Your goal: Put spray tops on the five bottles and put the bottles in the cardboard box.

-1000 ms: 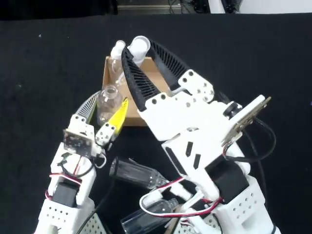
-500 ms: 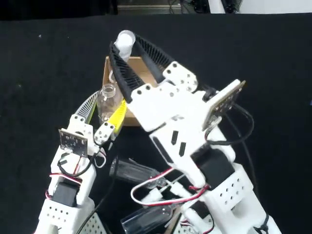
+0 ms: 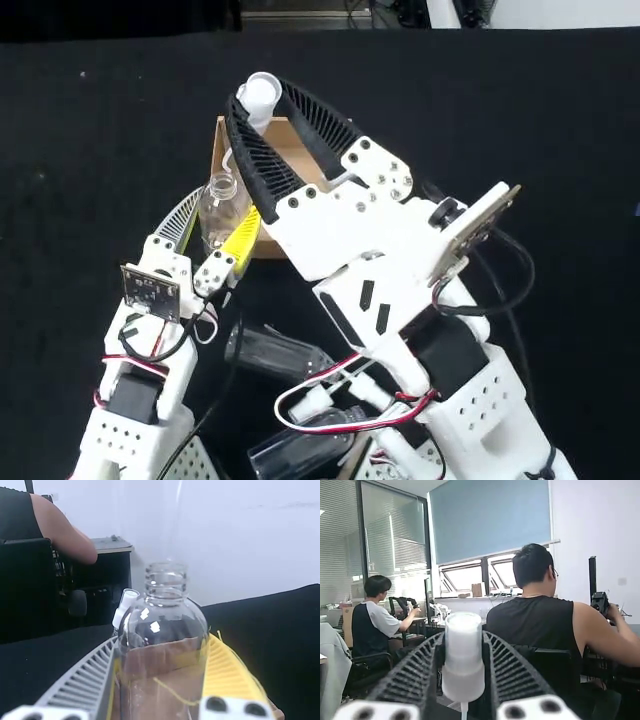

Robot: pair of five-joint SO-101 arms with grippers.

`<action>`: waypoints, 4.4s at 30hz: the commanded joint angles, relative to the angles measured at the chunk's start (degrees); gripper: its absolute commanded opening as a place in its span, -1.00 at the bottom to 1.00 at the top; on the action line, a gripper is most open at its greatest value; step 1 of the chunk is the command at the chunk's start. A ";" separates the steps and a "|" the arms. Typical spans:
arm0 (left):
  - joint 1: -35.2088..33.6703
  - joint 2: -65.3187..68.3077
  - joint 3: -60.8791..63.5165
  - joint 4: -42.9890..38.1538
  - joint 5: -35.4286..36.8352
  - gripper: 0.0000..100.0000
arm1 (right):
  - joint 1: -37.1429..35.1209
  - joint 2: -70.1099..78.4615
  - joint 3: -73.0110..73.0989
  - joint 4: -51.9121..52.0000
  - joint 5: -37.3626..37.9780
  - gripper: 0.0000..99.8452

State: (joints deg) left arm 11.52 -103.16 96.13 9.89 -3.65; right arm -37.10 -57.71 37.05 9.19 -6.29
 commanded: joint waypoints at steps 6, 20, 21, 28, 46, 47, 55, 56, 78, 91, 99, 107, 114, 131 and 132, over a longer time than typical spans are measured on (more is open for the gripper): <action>0.22 0.00 1.27 -1.14 0.35 -0.75 | -2.46 -1.98 0.92 0.70 0.79 -0.98; 0.22 0.00 1.27 -1.14 0.35 -0.75 | -3.43 -4.70 1.01 0.70 0.79 -0.98; 0.22 0.00 1.27 -1.14 0.35 -0.75 | -3.43 -5.67 1.19 0.70 0.79 -0.98; 0.22 0.00 1.27 -1.14 0.35 -0.75 | -3.34 -7.43 1.63 0.44 1.23 -0.98; 0.22 0.00 1.27 -1.14 0.35 -0.75 | -1.58 1.19 1.45 0.79 0.79 -0.98; 0.22 0.00 1.27 -1.14 0.35 -0.75 | -1.93 1.19 1.54 0.88 0.79 -0.98; 0.22 0.00 1.27 -1.14 0.35 -0.75 | -2.02 1.71 1.89 12.04 1.23 -0.98; 0.22 0.00 1.27 -1.14 0.35 -0.75 | -2.11 1.71 2.24 12.66 1.32 -0.98; 0.22 0.00 1.27 0.26 0.35 -0.75 | 2.11 1.19 -11.65 34.29 1.32 -0.76; 0.13 -0.44 1.27 3.16 0.35 -0.75 | 38.95 1.36 8.22 40.26 1.14 -0.76; 0.13 -0.44 1.27 2.99 0.35 -0.74 | 40.09 1.27 32.84 18.37 0.88 -0.76; -0.84 -0.44 1.27 3.43 0.35 -0.74 | 40.09 1.54 38.46 12.57 1.32 -0.76; -16.48 -0.18 1.27 -4.13 0.97 -0.75 | 39.82 1.63 39.43 12.40 1.32 -0.76; -37.58 28.40 -27.21 -5.80 0.79 -0.74 | 39.91 1.63 39.69 12.40 1.32 -0.76; -38.73 32.35 -29.67 -5.80 0.79 -0.75 | 40.00 1.63 39.69 12.40 1.32 -0.76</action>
State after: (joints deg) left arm -23.12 -86.20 80.84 5.67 -3.21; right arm 2.20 -56.40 76.97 23.69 -5.58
